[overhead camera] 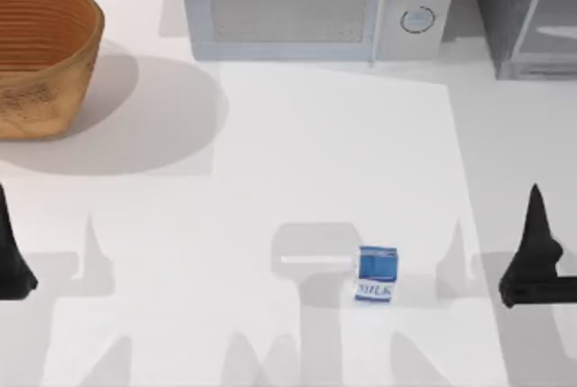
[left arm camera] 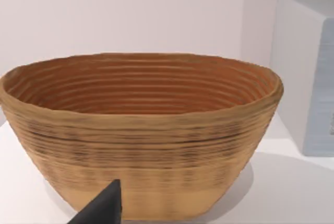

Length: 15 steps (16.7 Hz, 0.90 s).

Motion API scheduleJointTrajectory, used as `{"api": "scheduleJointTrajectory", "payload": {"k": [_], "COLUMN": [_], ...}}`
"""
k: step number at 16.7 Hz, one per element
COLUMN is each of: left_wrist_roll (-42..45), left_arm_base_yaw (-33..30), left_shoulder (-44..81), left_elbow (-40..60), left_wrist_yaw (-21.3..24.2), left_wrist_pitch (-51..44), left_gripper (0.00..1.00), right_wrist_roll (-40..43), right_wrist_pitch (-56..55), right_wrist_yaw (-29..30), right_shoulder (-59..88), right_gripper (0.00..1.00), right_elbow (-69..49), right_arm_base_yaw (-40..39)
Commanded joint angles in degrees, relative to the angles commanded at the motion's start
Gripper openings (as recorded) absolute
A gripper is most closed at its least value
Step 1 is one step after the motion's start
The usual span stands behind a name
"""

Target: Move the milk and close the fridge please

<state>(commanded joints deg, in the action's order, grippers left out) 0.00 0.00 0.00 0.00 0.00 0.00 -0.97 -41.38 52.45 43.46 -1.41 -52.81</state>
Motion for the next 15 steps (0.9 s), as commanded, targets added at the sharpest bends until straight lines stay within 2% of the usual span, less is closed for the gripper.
{"api": "scheduleJointTrajectory", "payload": {"k": [8, 12, 15], "left_wrist_roll": [0.0, 0.0, 0.0], "left_arm_base_yaw": [0.0, 0.0, 0.0], "left_shoulder": [0.0, 0.0, 0.0], "left_elbow": [0.0, 0.0, 0.0], "left_wrist_yaw": [0.0, 0.0, 0.0], "left_wrist_pitch": [0.0, 0.0, 0.0], "left_gripper": [1.0, 1.0, 1.0], "right_wrist_roll": [-0.5, -1.6, -1.9], "right_wrist_pitch": [-1.9, -12.2, -23.2], "right_wrist_yaw": [2.0, 8.7, 13.4], "right_shoulder": [2.3, 13.1, 27.6], "right_gripper": [1.0, 1.0, 1.0], "right_elbow": [-1.5, -7.7, -12.1], "right_arm_base_yaw": [-1.2, -6.0, -10.0]}}
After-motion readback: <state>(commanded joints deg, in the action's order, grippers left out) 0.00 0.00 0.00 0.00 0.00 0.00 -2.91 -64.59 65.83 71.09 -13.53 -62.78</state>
